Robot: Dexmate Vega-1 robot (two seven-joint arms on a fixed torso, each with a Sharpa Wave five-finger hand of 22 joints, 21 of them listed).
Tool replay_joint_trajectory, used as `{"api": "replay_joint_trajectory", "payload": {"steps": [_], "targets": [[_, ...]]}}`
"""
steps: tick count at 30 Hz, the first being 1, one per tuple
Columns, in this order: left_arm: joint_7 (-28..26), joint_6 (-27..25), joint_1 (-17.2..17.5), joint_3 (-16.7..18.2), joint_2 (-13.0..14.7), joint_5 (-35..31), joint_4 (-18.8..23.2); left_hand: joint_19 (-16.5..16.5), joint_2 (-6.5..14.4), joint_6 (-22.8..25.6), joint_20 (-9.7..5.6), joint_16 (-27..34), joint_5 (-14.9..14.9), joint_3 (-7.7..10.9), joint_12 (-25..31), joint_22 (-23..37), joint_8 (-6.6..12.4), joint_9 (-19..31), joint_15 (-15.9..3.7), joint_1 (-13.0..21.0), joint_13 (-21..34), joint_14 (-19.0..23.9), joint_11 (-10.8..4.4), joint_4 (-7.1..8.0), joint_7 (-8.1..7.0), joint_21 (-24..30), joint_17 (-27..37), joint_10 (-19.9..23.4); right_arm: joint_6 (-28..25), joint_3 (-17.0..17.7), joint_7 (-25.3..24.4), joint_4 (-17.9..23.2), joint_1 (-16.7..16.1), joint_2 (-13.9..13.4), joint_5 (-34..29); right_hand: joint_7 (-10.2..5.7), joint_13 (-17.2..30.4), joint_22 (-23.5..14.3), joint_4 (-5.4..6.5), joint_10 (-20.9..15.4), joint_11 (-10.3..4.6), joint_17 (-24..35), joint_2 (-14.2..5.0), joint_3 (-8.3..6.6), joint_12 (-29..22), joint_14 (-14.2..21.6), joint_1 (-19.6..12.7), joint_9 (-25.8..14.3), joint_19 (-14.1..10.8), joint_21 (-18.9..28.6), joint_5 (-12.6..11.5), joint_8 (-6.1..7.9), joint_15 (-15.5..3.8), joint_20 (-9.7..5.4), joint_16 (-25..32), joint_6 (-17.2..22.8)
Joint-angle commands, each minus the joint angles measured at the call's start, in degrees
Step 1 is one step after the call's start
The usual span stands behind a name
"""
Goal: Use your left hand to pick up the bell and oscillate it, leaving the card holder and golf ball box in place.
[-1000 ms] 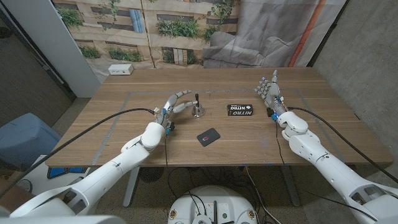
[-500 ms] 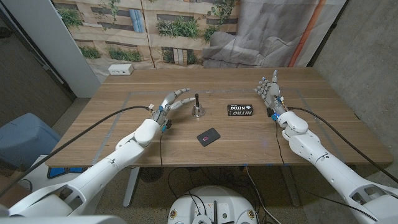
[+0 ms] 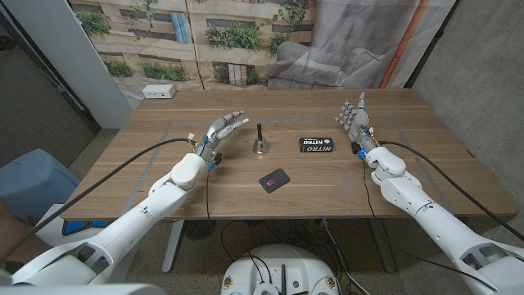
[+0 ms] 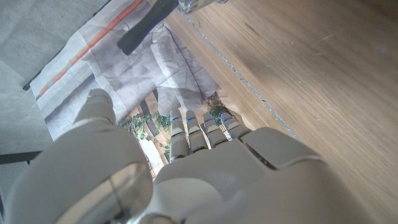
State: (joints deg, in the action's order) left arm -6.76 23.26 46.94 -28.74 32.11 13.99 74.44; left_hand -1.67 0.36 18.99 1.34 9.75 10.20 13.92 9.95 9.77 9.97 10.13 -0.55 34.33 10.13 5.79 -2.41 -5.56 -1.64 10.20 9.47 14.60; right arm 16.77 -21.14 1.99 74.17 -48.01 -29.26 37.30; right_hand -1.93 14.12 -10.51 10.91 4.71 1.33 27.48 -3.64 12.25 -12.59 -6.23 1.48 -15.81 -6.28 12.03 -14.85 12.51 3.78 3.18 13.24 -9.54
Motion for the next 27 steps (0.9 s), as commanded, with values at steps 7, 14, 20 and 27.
{"api": "replay_joint_trajectory", "payload": {"steps": [7, 14, 20, 27], "targets": [[-1.7, -0.1, 1.0, 3.4, -2.3, 6.1, -1.4, 2.2, 1.5, -1.6, -1.24, 0.3, 0.1, 0.62, 0.0, 0.0, -0.09, -0.1, -1.43, -1.8, -0.1, -0.3, -0.29, 0.59, -0.45, 1.2, 0.1, -2.9, 0.0, 0.0, 0.0, -0.1, 0.0, 0.0, 0.0, -0.02, 0.2, -0.2, -0.07, 0.3, 0.04, 0.2, -5.56, 0.36, -0.3, -0.2, -0.2, -0.2, -0.4, 0.3, -0.4, 0.33, -0.04, -0.02, 0.2, -0.4], [-0.7, 0.5, 1.7, 5.2, -3.1, 10.1, -1.9, 2.8, 3.3, -3.3, -1.49, 0.3, 0.2, 0.80, 0.1, 0.1, -0.21, -0.1, -1.19, -3.9, -0.1, -0.7, 0.63, 1.66, -0.40, 1.1, 0.3, -4.2, 0.0, 0.0, 0.0, 0.0, 0.0, 0.0, 0.0, -0.03, 0.2, -0.2, -0.07, 0.3, 0.02, 0.2, -5.57, 0.36, -0.2, -0.2, -0.2, -0.2, -0.4, 0.3, -0.4, 0.31, -0.11, -0.05, 0.2, -0.5], [-2.3, 0.6, 1.8, 6.0, -4.1, 11.0, -2.8, 2.9, 4.5, -3.8, -1.42, 0.4, 0.2, 0.97, 0.2, 0.1, -0.10, -0.1, -0.77, -5.0, -0.1, -0.9, 0.77, 2.28, -0.41, 1.1, 0.4, -4.6, 0.0, 0.0, 0.0, 0.0, 0.0, 0.0, 0.0, -0.02, 0.2, -0.2, -0.07, 0.2, 0.05, 0.2, -5.57, 0.36, -0.3, -0.2, -0.2, -0.2, -0.4, 0.3, -0.4, 0.31, -0.03, -0.03, 0.2, -0.5], [-3.4, -0.7, 2.6, 6.9, -5.2, 13.5, -1.6, 3.6, 6.7, -7.1, -1.90, 0.3, 0.3, 1.06, 0.2, 0.1, -0.53, -0.2, -0.48, -8.4, -0.1, -1.9, 1.50, 3.84, -0.70, 1.1, 0.4, -6.6, 0.0, 0.0, 0.0, 0.0, -0.1, -0.1, 0.0, -0.06, 0.2, -0.2, -0.07, 0.3, -0.08, 0.2, -5.57, 0.36, -0.3, -0.2, -0.2, -0.2, -0.4, 0.3, -0.4, 0.32, 0.01, -0.05, 0.2, -0.5]]}}
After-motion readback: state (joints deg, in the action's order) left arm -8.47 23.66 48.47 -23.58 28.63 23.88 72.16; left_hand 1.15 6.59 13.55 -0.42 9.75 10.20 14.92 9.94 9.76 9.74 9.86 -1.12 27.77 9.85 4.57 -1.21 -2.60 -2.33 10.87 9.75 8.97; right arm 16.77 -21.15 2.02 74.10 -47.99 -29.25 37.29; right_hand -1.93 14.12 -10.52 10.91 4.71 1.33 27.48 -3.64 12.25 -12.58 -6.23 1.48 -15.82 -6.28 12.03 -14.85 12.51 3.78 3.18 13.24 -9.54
